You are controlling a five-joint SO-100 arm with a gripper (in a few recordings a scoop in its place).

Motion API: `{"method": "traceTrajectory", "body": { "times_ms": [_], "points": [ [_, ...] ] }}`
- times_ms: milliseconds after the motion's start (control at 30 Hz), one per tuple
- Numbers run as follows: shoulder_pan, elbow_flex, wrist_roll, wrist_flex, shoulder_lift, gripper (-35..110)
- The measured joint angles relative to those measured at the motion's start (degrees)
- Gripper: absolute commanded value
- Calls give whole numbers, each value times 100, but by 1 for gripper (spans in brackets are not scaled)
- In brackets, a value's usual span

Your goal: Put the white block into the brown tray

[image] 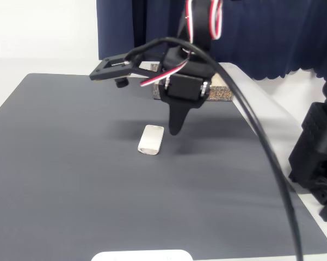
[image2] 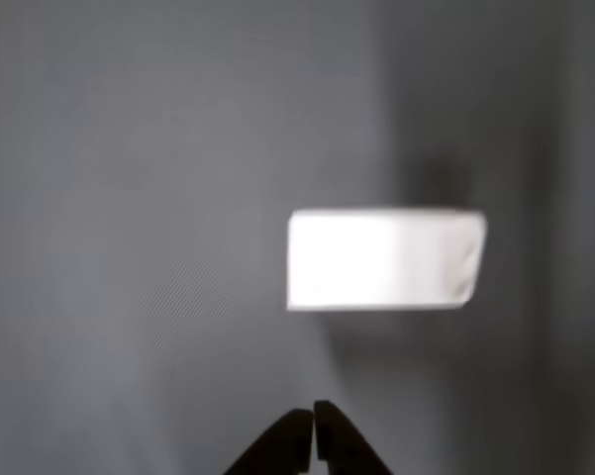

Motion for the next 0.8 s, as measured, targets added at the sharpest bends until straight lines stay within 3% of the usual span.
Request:
{"method": "traceTrajectory", "body": {
  "times_ms": [367,800],
  "points": [
    [589,-1512,-773,712,-1257,0],
    [659,-1784,-835,738,-1652,0]
  ]
}}
